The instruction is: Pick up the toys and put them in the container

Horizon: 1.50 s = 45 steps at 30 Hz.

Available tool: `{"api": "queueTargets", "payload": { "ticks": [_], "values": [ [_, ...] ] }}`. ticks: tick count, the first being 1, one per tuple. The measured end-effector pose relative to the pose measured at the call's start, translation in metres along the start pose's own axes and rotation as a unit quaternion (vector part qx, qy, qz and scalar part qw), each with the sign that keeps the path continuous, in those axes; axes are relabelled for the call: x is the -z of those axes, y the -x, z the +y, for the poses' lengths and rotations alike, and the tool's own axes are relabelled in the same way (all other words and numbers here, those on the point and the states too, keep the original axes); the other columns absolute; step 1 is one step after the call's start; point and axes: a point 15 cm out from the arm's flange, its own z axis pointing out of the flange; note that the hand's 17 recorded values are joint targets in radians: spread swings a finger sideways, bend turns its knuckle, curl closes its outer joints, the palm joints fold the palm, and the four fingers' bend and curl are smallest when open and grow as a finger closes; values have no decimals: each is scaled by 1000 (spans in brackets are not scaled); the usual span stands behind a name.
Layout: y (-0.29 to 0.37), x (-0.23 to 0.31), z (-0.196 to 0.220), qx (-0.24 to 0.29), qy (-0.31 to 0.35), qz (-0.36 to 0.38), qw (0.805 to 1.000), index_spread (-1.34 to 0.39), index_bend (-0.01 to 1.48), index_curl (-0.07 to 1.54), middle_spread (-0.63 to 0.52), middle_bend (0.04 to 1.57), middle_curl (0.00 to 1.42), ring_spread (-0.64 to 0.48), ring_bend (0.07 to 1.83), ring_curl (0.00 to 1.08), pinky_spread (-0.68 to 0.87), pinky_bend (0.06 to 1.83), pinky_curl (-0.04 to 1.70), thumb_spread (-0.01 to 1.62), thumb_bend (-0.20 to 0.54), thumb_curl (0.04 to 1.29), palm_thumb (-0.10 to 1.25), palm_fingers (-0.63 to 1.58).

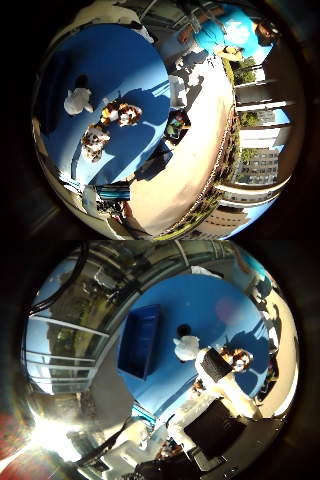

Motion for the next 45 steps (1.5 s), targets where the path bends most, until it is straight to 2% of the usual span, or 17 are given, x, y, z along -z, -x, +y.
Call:
{"api": "queueTargets", "payload": {
  "ticks": [6, 13, 23, 30, 36, 41, 45],
  "values": [
    [-30, -21, -7, -21, -9, 12, 1000, -196, 163, 266, 42, 168, 304, 275, 314, 333, 454, 635, 255, 1118, -38, 420, 679, 125],
    [-51, -80, -13, -28, 14, 12, 999, -185, 159, 258, 42, 175, 309, 270, 350, 338, 461, 673, 251, 1108, -36, 415, 604, 154],
    [-57, -175, 4, -27, 94, -1, 995, -173, 161, 253, 42, 174, 314, 272, 373, 336, 471, 710, 241, 1109, -29, 417, 600, 164],
    [-68, -236, 22, -16, 155, 28, 987, -152, 160, 251, 49, 175, 315, 276, 382, 333, 472, 731, 233, 1098, -31, 414, 603, 161],
    [-71, -277, 44, 4, 219, 62, 974, -66, 153, 245, 82, 180, 320, 284, 397, 331, 475, 754, 228, 1077, -40, 398, 576, 159],
    [-64, -302, 54, 10, 244, 55, 968, 2, 140, 231, 87, 209, 334, 291, 462, 335, 490, 786, 216, 1058, -37, 385, 566, 266],
    [-65, -300, 63, 21, 272, 75, 959, -4, 150, 223, 10, 288, 367, 278, 599, 363, 497, 826, 205, 1048, -35, 378, 563, 520]
  ]
}}
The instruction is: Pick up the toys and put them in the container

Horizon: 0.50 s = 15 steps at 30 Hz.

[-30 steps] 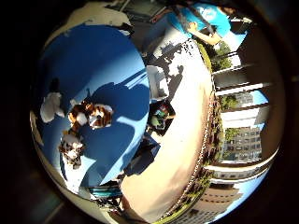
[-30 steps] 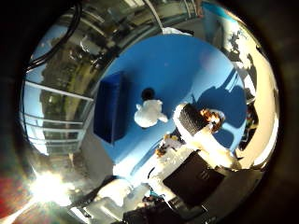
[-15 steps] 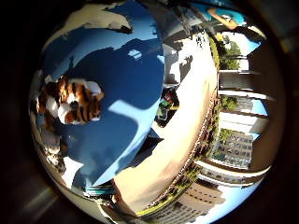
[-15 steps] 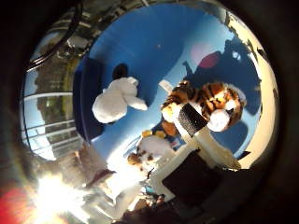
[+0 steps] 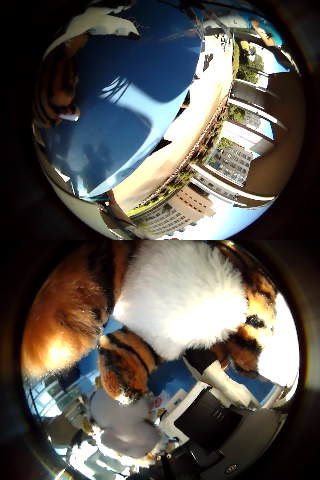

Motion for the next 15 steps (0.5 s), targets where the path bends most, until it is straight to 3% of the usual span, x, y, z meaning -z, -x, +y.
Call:
{"api": "queueTargets", "payload": {
  "ticks": [1, 3, 7, 12, 15],
  "values": [
    [-1, 0, 2, 1, 7, 7, 1000, -50, 145, 211, -32, 353, 391, 238, 657, 376, 497, 878, 208, 1046, -35, 377, 563, 694],
    [-1, 0, 5, 4, 14, 12, 1000, -109, 135, 201, -73, 452, 436, 200, 759, 414, 468, 920, 222, 1042, -32, 376, 569, 838],
    [0, 2, 12, 4, 25, 10, 1000, -241, 105, 113, -165, 692, 587, 103, 1104, 576, 415, 1014, 286, 1036, -24, 382, 606, 816],
    [-6, 2, 15, 8, 31, 21, 999, -387, 322, 82, -255, 822, 733, 10, 1303, 694, 369, 1151, 352, 1017, -11, 416, 700, 838],
    [-13, 0, 17, 6, 28, 20, 999, -498, 468, 64, -304, 902, 838, -39, 1343, 738, 323, 1347, 429, 995, -8, 452, 774, 913]
  ]
}}
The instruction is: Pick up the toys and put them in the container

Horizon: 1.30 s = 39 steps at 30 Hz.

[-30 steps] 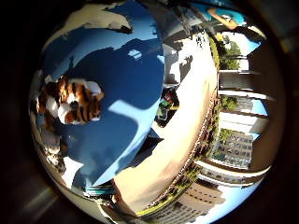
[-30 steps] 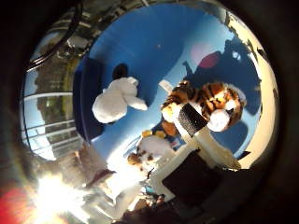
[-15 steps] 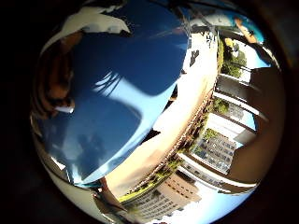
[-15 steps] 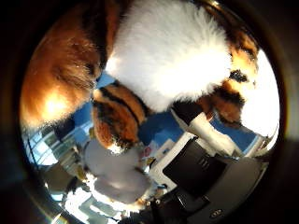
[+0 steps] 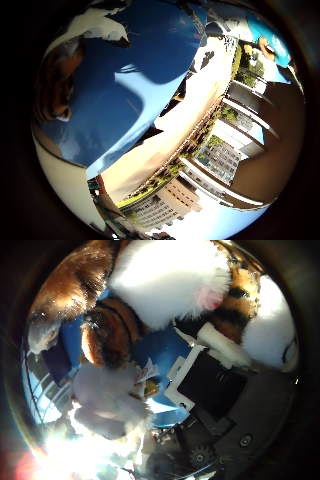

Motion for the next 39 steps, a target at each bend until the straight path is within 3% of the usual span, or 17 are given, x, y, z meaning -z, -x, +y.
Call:
{"api": "queueTargets", "payload": {
  "ticks": [5, 13, 18, 25, 32, 39],
  "values": [
    [-8, -2, 1, -10, -10, -6, 1000, -648, 689, 61, -342, 1019, 990, -90, 1382, 795, 240, 1541, 552, 965, 16, 534, 938, 946],
    [-1, 26, 26, -13, -16, -54, 998, -792, 933, 51, -356, 1096, 1128, -118, 1437, 840, 174, 1623, 642, 1003, 23, 639, 1043, 904],
    [1, 80, 60, -10, -38, -77, 996, -844, 1037, 32, -353, 1123, 1183, -125, 1466, 855, 152, 1645, 676, 1023, -1, 689, 1045, 867],
    [9, 184, 108, -7, -121, -78, 990, -887, 1164, -13, -344, 1157, 1236, -130, 1501, 866, 133, 1662, 718, 1047, -12, 755, 1024, 827],
    [75, 286, 157, 45, -204, -94, 973, -896, 1238, -16, -336, 1178, 1260, -130, 1527, 869, 126, 1673, 747, 1056, -14, 797, 1011, 797],
    [191, 352, 165, 129, -251, -132, 950, -891, 1290, -18, -328, 1196, 1272, -129, 1550, 868, 122, 1682, 769, 1059, -13, 832, 999, 773]
  ]
}}
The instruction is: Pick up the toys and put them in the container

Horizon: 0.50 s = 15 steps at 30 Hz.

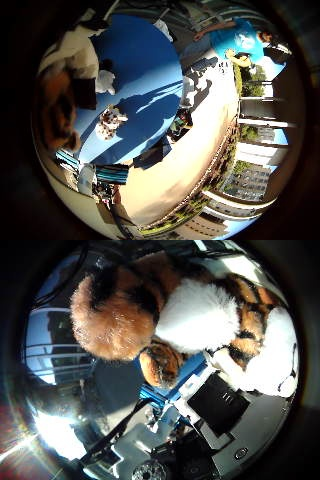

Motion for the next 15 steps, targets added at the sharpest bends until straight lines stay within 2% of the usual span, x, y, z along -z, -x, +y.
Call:
{"api": "queueTargets", "payload": {
  "ticks": [3, 7, 15],
  "values": [
    [48, -4, -25, 17, -11, -15, 1000, -886, 1309, -18, -324, 1205, 1274, -129, 1560, 866, 121, 1686, 778, 1060, -13, 845, 995, 764],
    [103, -34, -84, 23, -39, -24, 999, -878, 1329, -18, -320, 1214, 1276, -128, 1571, 864, 121, 1690, 786, 1062, -13, 859, 992, 754],
    [140, -118, -192, -5, -104, -27, 994, -862, 1356, -20, -309, 1237, 1271, -125, 1590, 855, 119, 1695, 800, 1054, -15, 880, 971, 747]
  ]
}}
